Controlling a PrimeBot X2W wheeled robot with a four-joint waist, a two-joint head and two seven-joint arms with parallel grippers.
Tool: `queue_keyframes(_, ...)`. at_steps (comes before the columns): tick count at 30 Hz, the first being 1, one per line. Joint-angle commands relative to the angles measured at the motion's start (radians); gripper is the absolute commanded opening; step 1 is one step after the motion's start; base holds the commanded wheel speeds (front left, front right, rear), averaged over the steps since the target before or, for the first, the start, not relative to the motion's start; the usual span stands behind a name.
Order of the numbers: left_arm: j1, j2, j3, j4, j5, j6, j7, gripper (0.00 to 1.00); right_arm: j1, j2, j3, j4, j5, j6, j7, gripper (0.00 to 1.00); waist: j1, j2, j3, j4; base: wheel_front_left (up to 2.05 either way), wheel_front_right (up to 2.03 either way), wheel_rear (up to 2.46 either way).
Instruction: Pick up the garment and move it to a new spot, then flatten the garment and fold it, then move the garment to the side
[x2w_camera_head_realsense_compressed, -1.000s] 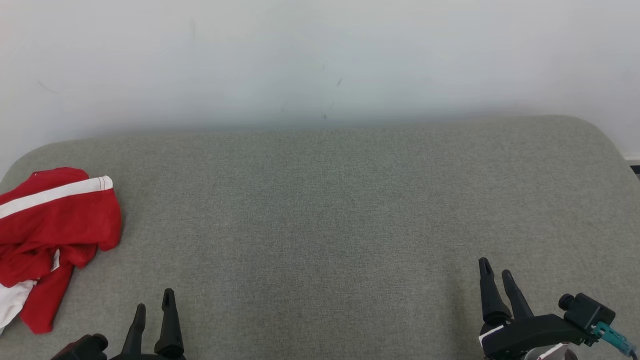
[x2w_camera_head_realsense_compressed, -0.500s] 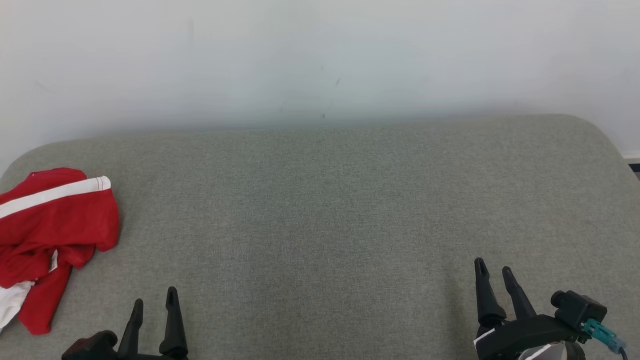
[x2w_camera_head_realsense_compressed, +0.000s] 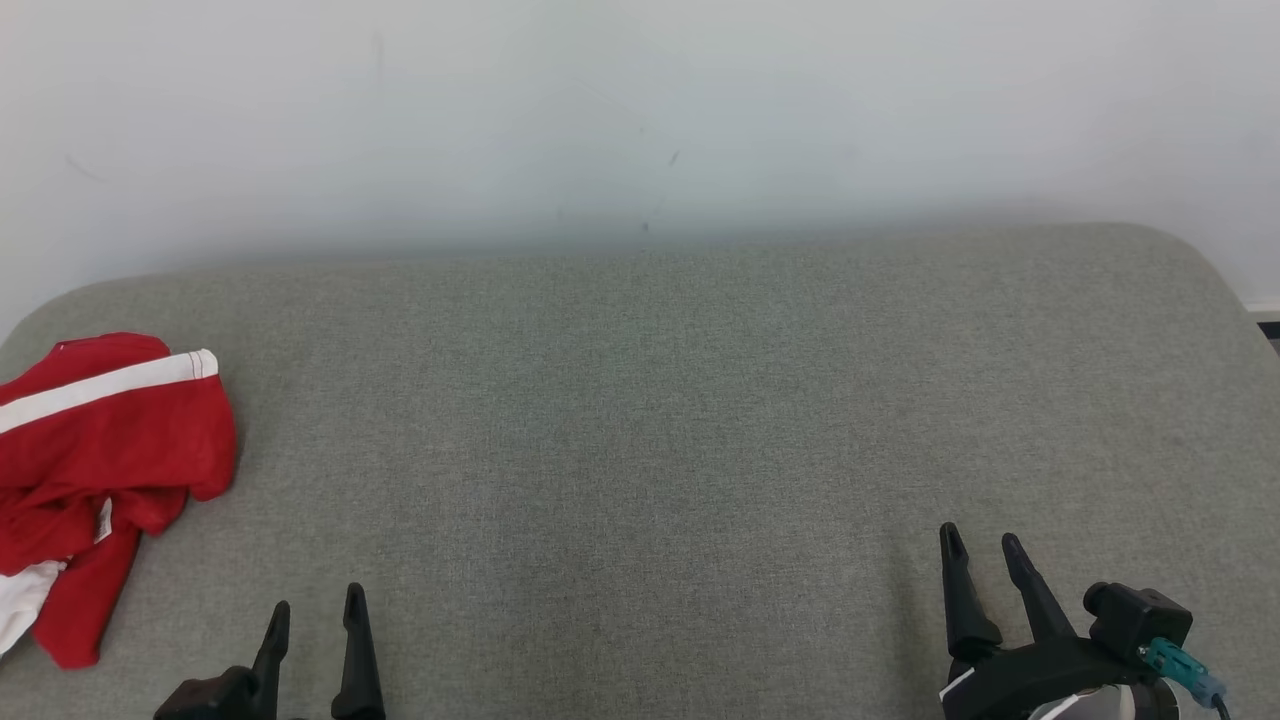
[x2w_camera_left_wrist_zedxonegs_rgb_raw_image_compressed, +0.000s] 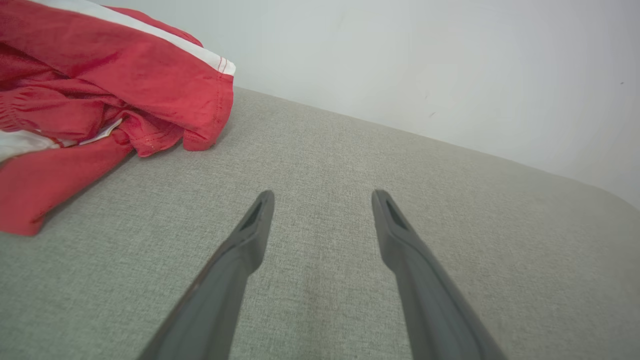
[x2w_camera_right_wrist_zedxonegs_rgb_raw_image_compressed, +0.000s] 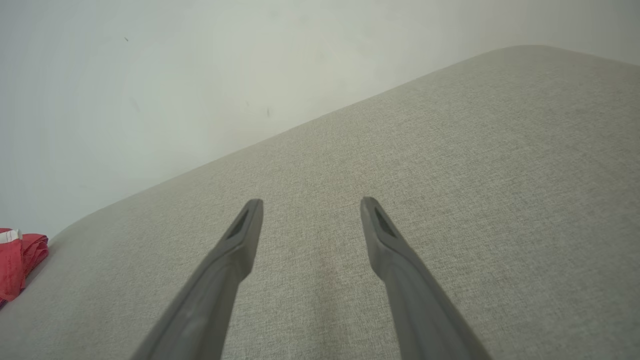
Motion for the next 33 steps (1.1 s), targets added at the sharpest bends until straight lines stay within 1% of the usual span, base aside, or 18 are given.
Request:
queue_keyframes(1, 0.004, 0.005, -0.003, 0.0, 0.032, 0.004, -0.01, 1.0, -0.017, -0.002, 0.003, 0.0, -0.029, 0.004, -0.012, 1.0, 0.0, 0.0, 0.001, 0.0, 0.0, 0.0, 0.0)
queue_keyframes(15, 0.006, 0.006, -0.011, 0.005, 0.148, 0.019, -0.039, 1.0, -0.021, 0.004, -0.006, 0.022, -0.157, 0.004, -0.04, 1.0, 0.0, 0.0, 0.012, -0.004, 0.0, 0.0, 0.0)
queue_keyframes(33, 0.026, 0.007, -0.004, 0.017, 0.261, 0.021, -0.068, 1.0, -0.008, 0.004, -0.02, 0.034, -0.286, 0.005, -0.07, 1.0, 0.0, 0.0, 0.007, -0.003, 0.0, 0.0, 0.0)
